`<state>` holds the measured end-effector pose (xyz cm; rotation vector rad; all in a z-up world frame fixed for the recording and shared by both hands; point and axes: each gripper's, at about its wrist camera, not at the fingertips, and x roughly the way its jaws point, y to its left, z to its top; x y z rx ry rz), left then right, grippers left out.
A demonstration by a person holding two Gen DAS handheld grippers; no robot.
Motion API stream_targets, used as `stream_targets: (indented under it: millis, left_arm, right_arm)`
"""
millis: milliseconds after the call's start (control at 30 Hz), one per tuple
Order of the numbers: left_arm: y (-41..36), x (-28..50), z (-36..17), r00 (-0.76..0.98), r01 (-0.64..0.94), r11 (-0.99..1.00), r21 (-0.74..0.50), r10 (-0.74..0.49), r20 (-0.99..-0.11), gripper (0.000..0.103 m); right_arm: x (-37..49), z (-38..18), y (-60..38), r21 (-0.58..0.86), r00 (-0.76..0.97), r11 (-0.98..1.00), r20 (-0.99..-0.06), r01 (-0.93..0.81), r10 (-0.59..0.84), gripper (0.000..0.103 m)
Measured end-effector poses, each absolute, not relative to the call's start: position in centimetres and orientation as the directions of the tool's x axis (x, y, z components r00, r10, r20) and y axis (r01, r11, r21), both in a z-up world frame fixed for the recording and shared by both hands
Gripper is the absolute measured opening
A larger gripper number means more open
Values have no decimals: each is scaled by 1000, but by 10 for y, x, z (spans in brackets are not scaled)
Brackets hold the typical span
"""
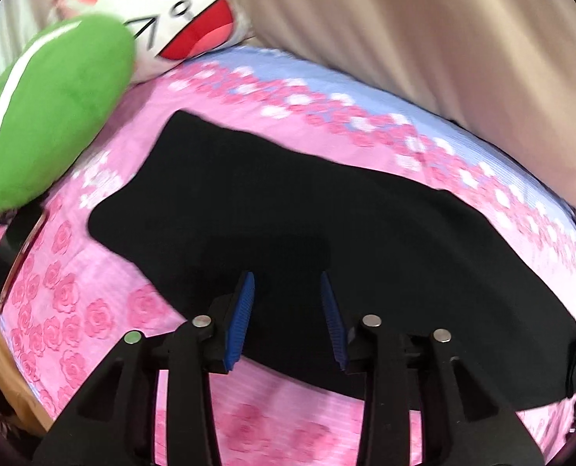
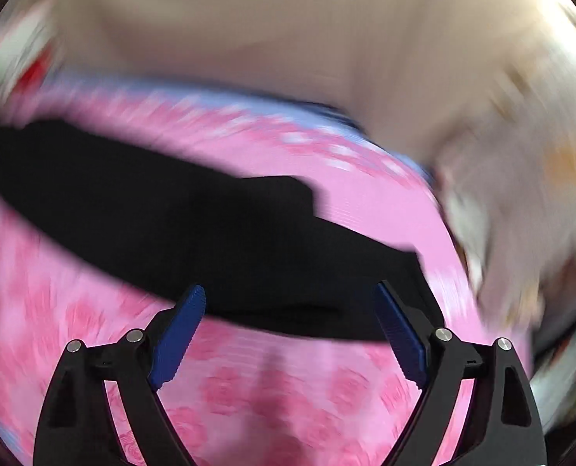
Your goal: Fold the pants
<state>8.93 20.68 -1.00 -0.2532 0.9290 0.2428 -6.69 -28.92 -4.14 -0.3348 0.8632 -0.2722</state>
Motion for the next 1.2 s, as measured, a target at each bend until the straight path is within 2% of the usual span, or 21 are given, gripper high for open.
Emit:
stream_targets:
  millis: [67, 133, 167, 233, 333, 367, 433, 500, 700, 767, 833, 900, 967, 1000, 1033, 1067, 1167, 1200]
  left_arm:
    - [193, 89, -7, 588, -284, 951, -121, 73, -806, 46]
    - [177, 92, -6, 591, -255, 960, -114, 61, -805, 46]
    - [171, 94, -6, 590, -242, 965, -105, 60, -805, 46]
    - [162, 98, -7, 584, -220, 971, -98, 51, -810, 46]
    - [156, 105, -11, 573, -208, 975, -77, 58, -818, 46]
    - [156, 108, -15, 563, -212, 975, -69, 65, -824, 46]
    - [160, 114, -25, 539, -228, 972, -55, 79, -839, 46]
    - [166, 119, -38, 507, -250, 968, -36, 99, -856, 46]
    - [172, 123, -57, 470, -267, 964, -4, 126, -874, 48]
    - [170, 123, -57, 465, -257, 966, 12, 135, -875, 48]
    - [173, 122, -57, 461, -241, 971, 5, 119, -879, 49]
    - [183, 120, -57, 457, -237, 971, -24, 90, -885, 52]
    - [193, 116, -55, 461, -240, 968, -67, 54, -886, 51]
    - [196, 114, -53, 463, -246, 966, -83, 42, -885, 51]
    - [204, 110, -49, 474, -252, 962, -104, 29, -880, 51]
    - [210, 108, -46, 484, -255, 960, -117, 21, -875, 52]
    - [237, 105, -47, 479, -284, 947, -153, 2, -878, 55]
    - [248, 106, -54, 462, -309, 939, -153, 8, -887, 54]
  right_arm:
    - [-51, -58, -272, -449, 598, 894, -714, 9, -365, 79]
    - [-37, -70, -279, -385, 562, 923, -769, -26, -305, 30]
    - [-32, -65, -290, -269, 560, 963, -801, -21, -212, 19]
    - [-34, -51, -311, -149, 575, 989, -808, 17, -132, 13]
    - [-52, -26, -361, 104, 636, 991, -771, 82, 29, 8]
    - [-60, -25, -371, 150, 637, 984, -769, 92, 58, 8]
    - [-75, -25, -399, 169, 651, 967, -759, 192, 4, 7]
    - [-87, -33, -425, 315, 669, 911, -741, 267, 61, 7]
    - [-102, -48, -478, 407, 692, 789, -722, 459, -30, 7]
    - [-105, -49, -495, 371, 669, 755, -734, 540, -117, 7]
    - [-103, -66, -515, 276, 561, 709, -803, 649, -202, 7]
    - [-112, -77, -519, 335, 579, 668, -796, 664, -175, 8]
    - [-109, -66, -503, 216, 523, 672, -800, 709, -294, 24]
    - [-108, -55, -490, 88, 453, 642, -781, 761, -430, 32]
    - [-106, -43, -474, -14, 410, 620, -738, 785, -536, 32]
    - [-104, -36, -461, -38, 421, 632, -714, 774, -559, 32]
    - [-73, -11, -411, 29, 559, 750, -686, 661, -466, 32]
    - [-50, -7, -384, 90, 622, 823, -702, 561, -347, 32]
